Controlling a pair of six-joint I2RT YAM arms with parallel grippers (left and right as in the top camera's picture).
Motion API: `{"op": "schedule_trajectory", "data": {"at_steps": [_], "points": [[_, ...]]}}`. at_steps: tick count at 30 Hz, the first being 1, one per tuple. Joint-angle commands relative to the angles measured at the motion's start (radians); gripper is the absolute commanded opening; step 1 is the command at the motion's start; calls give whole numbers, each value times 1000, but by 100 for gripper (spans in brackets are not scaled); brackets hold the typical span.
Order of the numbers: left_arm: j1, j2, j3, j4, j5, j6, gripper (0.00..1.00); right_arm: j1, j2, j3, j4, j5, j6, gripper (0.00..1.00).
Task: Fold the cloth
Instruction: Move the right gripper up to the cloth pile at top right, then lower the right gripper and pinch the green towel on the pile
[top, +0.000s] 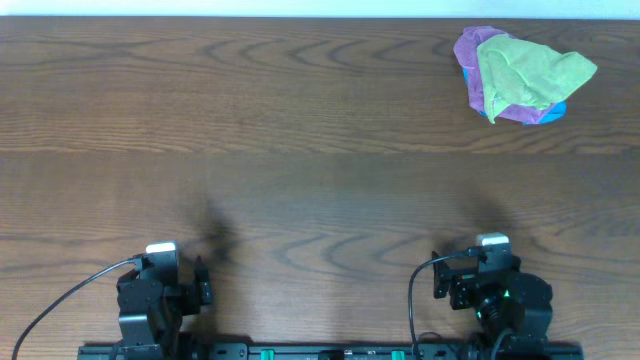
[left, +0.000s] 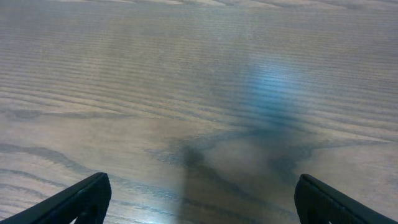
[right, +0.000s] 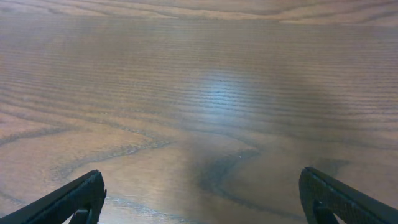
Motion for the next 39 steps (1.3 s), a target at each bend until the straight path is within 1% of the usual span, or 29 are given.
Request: {"op": "schedule_trajectory", "data": {"at_steps": [1,10,13,16,21,24,28,30,33,39], "points": [[-4,-7,-9,-60,-14,24,95,9,-11,-11,-4,3,13,99],[-4,-7,-9,-59,-14,24,95,5,-2,0,34,8,11,99],[-4,-7,-9,-60,-14,24,95,-5,47,39,34,35,32,99],[-4,-7,-9,-59,-14,24,96,-23,138,105,34,56,32,99],[-4,-7,-9,-59,-14,24,95,-71,407,300,27,84,36,99],[-4,-7,-9,-59,-14,24,95,-115,669,509,-6,85,37,99],[-4,-7,-9,-59,-14,24,95,-142,925,742,-58,85,36,99],[-4,-7,-9,-59,-14,24,95,-159,1110,926,-108,85,36,99],[-4,-7,-9,-59,-14,24,95,-181,1301,1124,-141,85,29,99],[-4,-7,-9,-60,-14,24,95,-225,1560,1391,-122,85,2,99]]}}
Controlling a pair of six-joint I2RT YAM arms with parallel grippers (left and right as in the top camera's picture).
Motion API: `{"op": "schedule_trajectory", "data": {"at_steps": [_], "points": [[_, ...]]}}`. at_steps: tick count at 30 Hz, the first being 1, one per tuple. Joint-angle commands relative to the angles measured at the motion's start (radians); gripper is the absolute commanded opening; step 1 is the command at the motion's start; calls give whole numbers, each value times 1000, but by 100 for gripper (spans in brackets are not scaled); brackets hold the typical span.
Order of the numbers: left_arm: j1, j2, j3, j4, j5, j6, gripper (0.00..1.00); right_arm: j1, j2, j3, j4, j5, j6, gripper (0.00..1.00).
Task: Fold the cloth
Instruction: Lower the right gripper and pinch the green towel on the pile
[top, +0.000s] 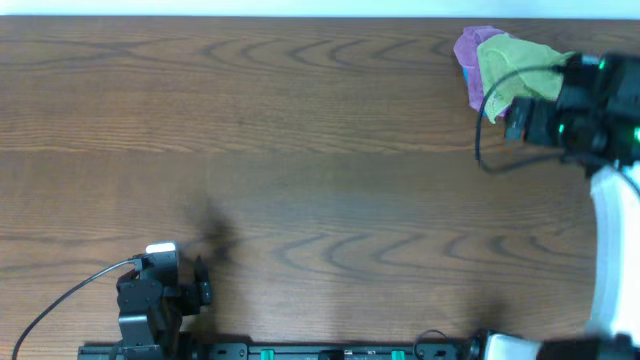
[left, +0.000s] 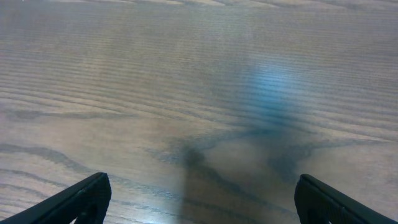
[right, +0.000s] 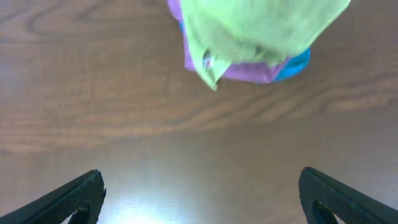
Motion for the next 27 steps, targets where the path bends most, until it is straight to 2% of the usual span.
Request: {"op": "schedule_trajectory", "data": {"at_steps": [1,8,14,20,27], "points": [[-4,-5,-11,-56,-14,22,95,-38,107,118,7,6,-13,99],[-4,-5,-11,-56,-14,22,95,-68,349,212,166,8,-13,99],[-4,-5,-11,-56,-14,22,95,-68,488,213,285,15,-32,99],[-4,-5,-11,-56,-14,22,95,-68,575,213,341,14,-32,99],[-4,-5,-11,-56,-14,22,96,-68,586,213,409,14,-32,99]]}}
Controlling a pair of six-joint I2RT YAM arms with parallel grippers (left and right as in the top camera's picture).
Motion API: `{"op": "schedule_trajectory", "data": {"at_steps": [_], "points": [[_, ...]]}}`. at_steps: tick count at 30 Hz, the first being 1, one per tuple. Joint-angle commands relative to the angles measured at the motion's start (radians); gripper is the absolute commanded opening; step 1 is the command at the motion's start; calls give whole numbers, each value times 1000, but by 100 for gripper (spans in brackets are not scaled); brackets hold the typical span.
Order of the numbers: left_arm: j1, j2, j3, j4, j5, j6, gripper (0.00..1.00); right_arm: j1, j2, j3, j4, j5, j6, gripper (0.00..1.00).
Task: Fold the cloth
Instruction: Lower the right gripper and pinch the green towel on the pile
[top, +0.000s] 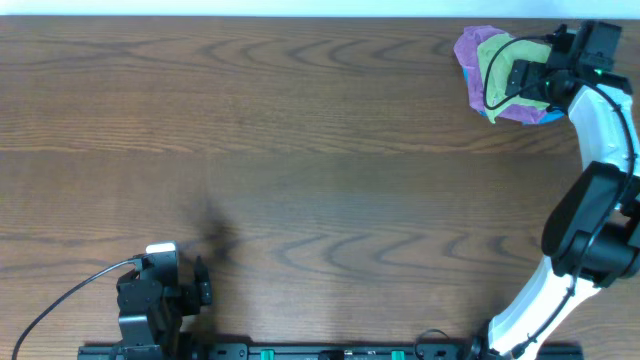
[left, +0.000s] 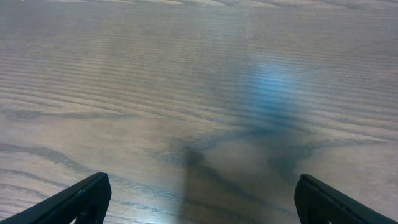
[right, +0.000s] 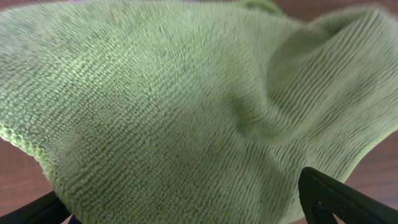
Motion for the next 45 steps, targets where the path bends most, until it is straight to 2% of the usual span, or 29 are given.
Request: {"op": "schedule_trajectory", "data": {"at_steps": [1,17,19,22,26,28,30,31,32,33,40,45], "points": [[-4,-6,-11,-56,-14,22,95,-6,3,19,19,3,-10,99],[-4,-6,-11,-56,-14,22,95,-2,-3,19,23,-77,-48,93],[-4,-6,-11,-56,-14,22,95,-2,-8,19,24,-80,-55,85],[-4,-6,-11,-56,-14,22,95,-2,-17,19,31,-80,-55,64],[-4,-6,-11,-56,-14,22,95,-3,-17,19,28,-80,-78,59],[-4,-6,-11,-56,-14,22,95,-3,-17,19,24,-80,-78,53],[-4,-6,-11,-56,-14,22,95,-2,-19,19,25,-80,-78,35],[-4,-6,-11,-56,-14,22,95,-2,-19,19,25,-80,-78,24],[-4,-6,-11,-56,-14,22,95,-3,-24,19,25,-80,-78,9],[-4,-6,-11,-56,-14,22,95,-2,-29,19,25,-80,-78,1],[-4,-6,-11,-56,-14,22,95,22,-151,19,23,-72,-145,1],[-4,-6,-11,-56,-14,22,96,48,-268,19,-53,-72,-159,1]]}}
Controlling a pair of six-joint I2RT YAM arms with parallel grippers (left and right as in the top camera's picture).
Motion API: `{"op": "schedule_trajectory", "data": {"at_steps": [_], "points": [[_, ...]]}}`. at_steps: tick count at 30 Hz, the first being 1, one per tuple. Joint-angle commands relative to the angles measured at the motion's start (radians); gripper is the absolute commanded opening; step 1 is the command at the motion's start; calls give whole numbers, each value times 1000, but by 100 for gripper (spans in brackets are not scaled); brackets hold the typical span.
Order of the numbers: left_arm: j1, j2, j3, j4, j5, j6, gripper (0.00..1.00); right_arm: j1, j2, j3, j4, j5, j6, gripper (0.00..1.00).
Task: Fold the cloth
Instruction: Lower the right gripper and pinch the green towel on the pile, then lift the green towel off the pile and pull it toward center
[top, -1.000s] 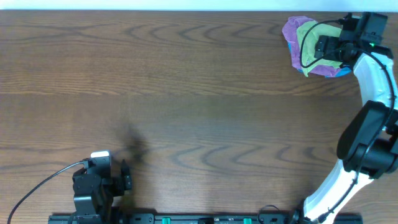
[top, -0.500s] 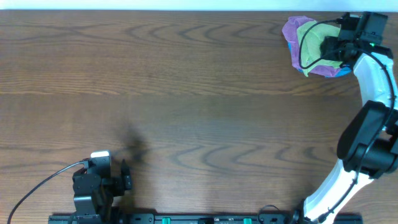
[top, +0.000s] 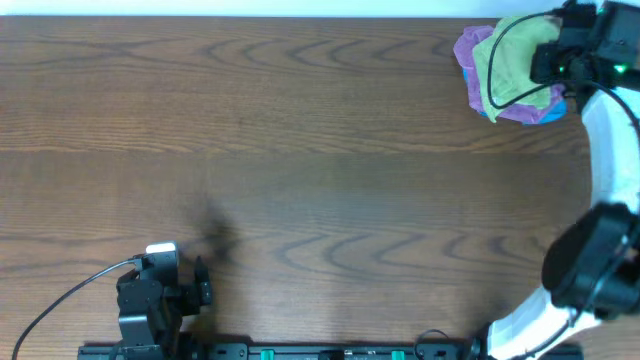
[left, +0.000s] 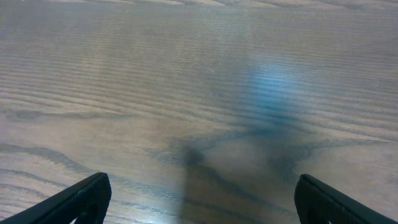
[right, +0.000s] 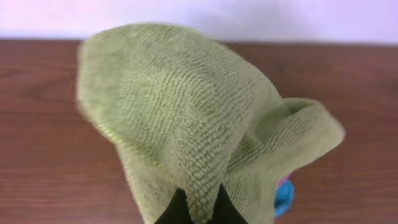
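Observation:
A green cloth (top: 508, 62) tops a small pile at the table's far right corner, over a purple cloth (top: 470, 52) and a blue one (top: 553, 110). My right gripper (right: 199, 208) is shut on a fold of the green cloth (right: 186, 124), which hangs bunched in front of its camera; overhead, that gripper (top: 562, 55) sits at the pile's right side. My left gripper (left: 199, 205) is open over bare wood at the near left, its arm (top: 150, 295) parked by the front edge.
The wooden table (top: 300, 150) runs wide between the arms. The pile lies close to the back edge and the right edge. A black cable (top: 60, 300) loops beside the left arm's base.
My right gripper was open and pressed close over the green cloth; now it is shut on a fold of it and the cloth is lifted, bunched. The left arm stayed still.
Both grippers sat open at the near edge with the pile untouched at the far right. The right arm was then out beside the pile, looking down at it, then close on the green cloth. Now it grips that cloth, raised off the pile.

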Motion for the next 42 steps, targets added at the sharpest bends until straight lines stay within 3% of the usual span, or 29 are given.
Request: {"op": "schedule_trajectory", "data": {"at_steps": [1,11,19,25,36,42], "points": [[-4,-6,-11,-56,-14,22,95,29,-82,17,-46,-4,-29,1],[-4,-6,-11,-56,-14,22,95,151,-287,17,-278,-5,-62,1],[-4,-6,-11,-56,-14,22,96,396,-470,17,-555,-5,-61,1],[-4,-6,-11,-56,-14,22,95,577,-497,-1,-797,-81,-58,1],[-4,-6,-11,-56,-14,22,95,698,-730,-428,-745,-231,-57,2],[-4,-6,-11,-56,-14,22,95,802,-875,-471,-784,-270,114,1]]}}
